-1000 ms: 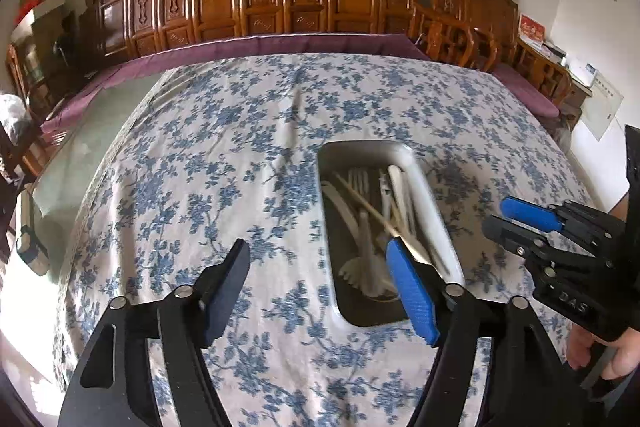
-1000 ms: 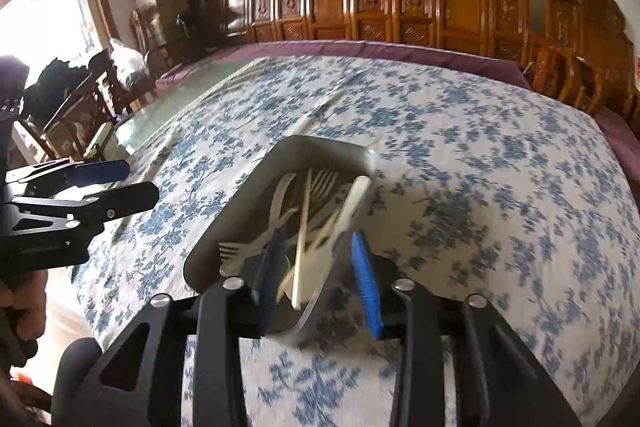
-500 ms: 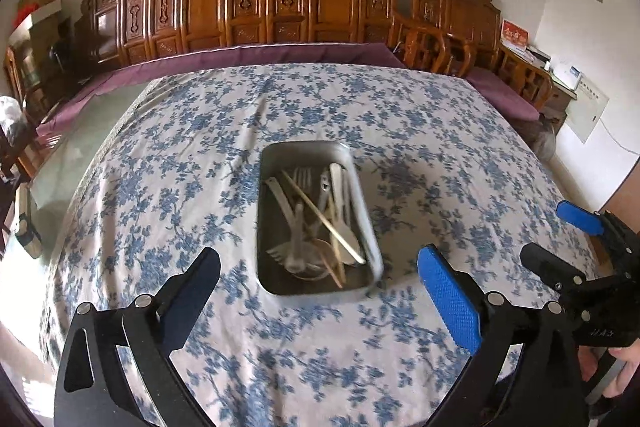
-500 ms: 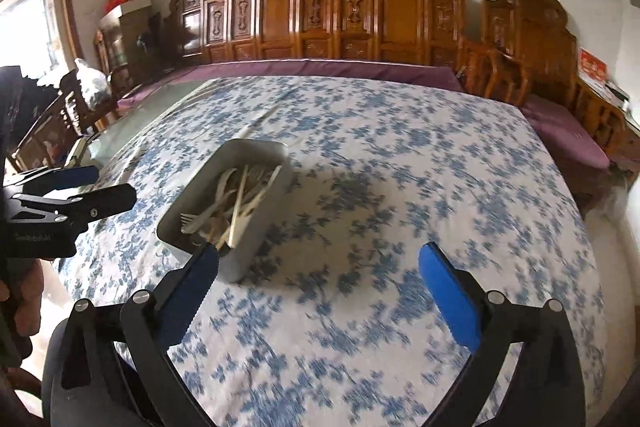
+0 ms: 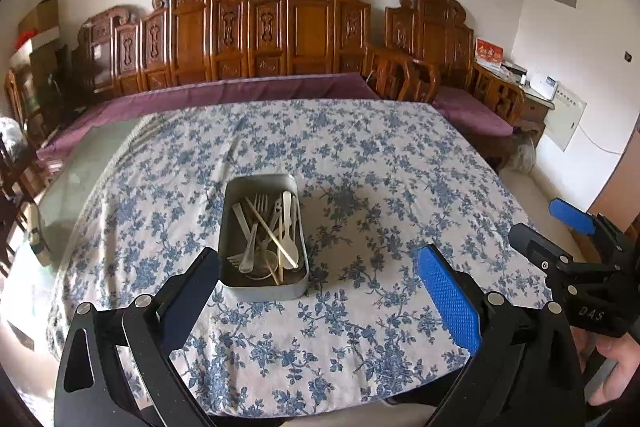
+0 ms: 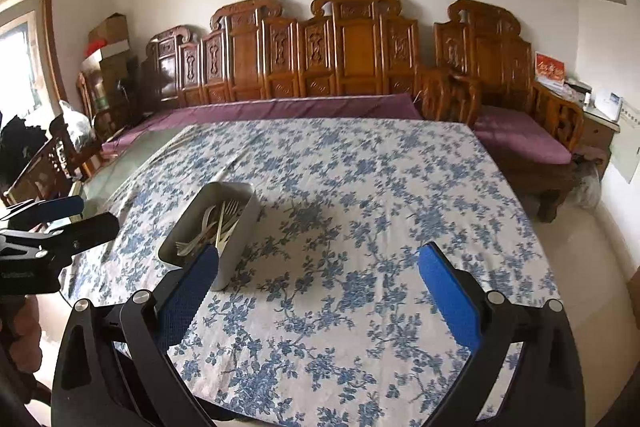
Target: Organize utensils
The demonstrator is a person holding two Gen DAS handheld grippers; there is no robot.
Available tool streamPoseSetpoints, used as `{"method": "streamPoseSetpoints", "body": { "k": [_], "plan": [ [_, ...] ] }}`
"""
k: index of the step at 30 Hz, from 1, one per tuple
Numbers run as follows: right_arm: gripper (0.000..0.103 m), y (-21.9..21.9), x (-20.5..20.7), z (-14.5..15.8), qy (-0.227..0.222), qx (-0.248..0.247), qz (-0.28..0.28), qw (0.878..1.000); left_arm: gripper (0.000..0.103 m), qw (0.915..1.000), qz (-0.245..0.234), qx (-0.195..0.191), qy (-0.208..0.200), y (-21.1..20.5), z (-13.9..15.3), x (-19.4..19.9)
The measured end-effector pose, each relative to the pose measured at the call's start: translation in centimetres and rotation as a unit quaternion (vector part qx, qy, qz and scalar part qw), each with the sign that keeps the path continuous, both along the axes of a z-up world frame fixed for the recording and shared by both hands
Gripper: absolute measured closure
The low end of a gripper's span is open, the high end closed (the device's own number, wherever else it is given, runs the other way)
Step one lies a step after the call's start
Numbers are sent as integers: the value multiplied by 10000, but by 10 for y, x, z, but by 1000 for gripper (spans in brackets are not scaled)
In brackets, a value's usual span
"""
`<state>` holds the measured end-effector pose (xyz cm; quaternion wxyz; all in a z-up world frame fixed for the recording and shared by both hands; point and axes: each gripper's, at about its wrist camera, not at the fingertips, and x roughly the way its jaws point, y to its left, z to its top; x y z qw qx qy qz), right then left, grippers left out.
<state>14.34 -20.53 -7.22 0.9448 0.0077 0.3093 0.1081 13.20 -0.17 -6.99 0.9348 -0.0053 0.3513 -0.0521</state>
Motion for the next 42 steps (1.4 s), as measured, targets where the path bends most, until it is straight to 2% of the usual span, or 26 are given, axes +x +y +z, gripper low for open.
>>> {"method": "streamPoseSetpoints", "body": {
  "k": [7, 15, 19, 28, 42],
  "plan": [
    [2, -10, -18, 24, -253, 102, -88, 9996, 7, 9992, 63, 90, -379, -12, 34, -22],
    [2, -17, -50, 74, -870, 184, -199, 9958, 7, 9941, 271, 91, -1047, -13, 87, -59],
    [2, -18, -69, 96, -1182, 237, -200, 9925, 7, 9915, 341, 140, -1246, -12, 102, -72],
    [2, -16, -97, 120, -1528, 332, -124, 9876, 7, 9884, 385, 129, -1466, -10, 113, -93],
    [2, -14, -100, 121, -1544, 273, -149, 9875, 7, 9883, 417, 112, -1466, -6, 109, -96]
  ]
}}
